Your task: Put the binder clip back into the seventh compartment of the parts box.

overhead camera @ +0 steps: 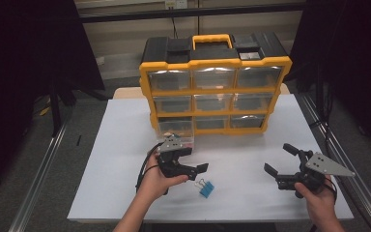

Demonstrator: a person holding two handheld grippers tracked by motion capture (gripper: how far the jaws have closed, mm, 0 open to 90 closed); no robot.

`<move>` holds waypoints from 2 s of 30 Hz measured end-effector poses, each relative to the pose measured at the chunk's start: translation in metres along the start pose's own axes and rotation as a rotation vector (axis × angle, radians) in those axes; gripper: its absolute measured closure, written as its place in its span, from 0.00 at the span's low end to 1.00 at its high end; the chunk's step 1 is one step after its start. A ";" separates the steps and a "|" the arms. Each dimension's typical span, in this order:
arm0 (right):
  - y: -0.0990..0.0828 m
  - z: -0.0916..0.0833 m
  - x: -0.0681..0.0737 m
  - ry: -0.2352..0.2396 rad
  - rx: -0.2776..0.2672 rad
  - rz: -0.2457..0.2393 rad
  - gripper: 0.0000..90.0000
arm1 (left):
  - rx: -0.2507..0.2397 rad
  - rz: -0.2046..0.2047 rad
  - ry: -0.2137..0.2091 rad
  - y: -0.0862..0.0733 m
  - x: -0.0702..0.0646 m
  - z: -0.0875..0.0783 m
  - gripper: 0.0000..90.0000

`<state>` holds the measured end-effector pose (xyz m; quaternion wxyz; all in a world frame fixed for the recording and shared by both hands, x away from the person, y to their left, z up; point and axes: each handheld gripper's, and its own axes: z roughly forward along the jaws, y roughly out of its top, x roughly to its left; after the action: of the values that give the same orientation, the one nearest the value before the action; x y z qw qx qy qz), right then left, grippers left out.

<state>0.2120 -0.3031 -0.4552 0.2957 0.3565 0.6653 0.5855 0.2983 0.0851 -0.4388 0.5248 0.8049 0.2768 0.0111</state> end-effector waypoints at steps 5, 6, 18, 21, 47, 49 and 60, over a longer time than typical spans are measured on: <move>0.000 0.000 0.000 0.004 -0.001 -0.002 0.03 | 0.001 -0.005 -0.010 -0.003 -0.002 0.001 0.14; 0.000 0.000 0.000 0.004 -0.001 -0.004 0.03 | 0.005 -0.005 -0.004 -0.003 -0.002 0.001 0.14; 0.001 0.001 0.000 -0.002 -0.008 0.005 0.03 | 0.005 -0.010 -0.024 -0.009 -0.005 0.002 0.16; 0.001 0.001 0.000 -0.002 -0.008 0.006 0.03 | 0.009 -0.007 -0.025 -0.009 -0.006 0.002 0.18; 0.001 0.000 0.000 0.002 -0.006 0.003 0.03 | 0.176 -0.001 -0.075 -0.022 -0.009 0.007 0.56; 0.001 0.000 0.000 0.004 -0.005 0.001 0.03 | 0.184 -0.006 -0.078 -0.022 -0.009 0.007 0.60; 0.001 0.000 0.000 0.003 -0.005 0.000 0.03 | 0.213 -0.022 -0.096 -0.025 -0.009 0.008 0.71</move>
<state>0.2126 -0.3031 -0.4543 0.2953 0.3551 0.6643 0.5877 0.2824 0.0815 -0.4612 0.4493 0.8525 0.2598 -0.0629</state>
